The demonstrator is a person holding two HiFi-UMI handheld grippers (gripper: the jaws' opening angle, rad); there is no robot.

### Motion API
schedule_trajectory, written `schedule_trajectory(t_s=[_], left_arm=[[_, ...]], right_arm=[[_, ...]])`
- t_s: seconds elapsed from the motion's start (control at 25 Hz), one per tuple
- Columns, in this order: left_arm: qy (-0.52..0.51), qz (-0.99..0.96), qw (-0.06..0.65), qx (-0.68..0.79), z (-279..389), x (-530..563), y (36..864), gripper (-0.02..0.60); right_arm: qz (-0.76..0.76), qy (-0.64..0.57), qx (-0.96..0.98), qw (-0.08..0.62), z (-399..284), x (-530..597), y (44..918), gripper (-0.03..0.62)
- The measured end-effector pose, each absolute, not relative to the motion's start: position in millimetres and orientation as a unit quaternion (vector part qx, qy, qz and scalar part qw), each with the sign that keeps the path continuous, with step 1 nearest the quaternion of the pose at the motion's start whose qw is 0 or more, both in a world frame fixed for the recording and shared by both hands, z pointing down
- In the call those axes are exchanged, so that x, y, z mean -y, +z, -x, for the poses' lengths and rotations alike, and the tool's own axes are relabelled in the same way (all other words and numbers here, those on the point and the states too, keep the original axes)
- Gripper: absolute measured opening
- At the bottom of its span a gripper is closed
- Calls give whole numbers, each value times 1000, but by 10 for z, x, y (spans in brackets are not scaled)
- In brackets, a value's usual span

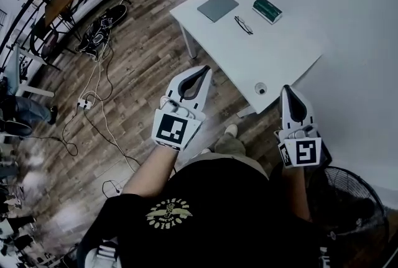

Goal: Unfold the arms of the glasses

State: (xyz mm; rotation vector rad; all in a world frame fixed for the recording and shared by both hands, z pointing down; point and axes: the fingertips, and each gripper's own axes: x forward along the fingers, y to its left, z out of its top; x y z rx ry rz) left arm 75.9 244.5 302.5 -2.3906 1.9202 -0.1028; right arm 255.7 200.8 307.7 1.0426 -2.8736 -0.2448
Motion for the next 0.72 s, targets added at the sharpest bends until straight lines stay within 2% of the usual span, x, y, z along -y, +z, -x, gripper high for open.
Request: schedule_trajectory(t_s=[0.72], left_arm=[[-58, 784, -4, -618, -911, -1845, 3420, 8]], right_arm=[[-337, -46, 938, 62, -2673, -1451, 3415, 0]])
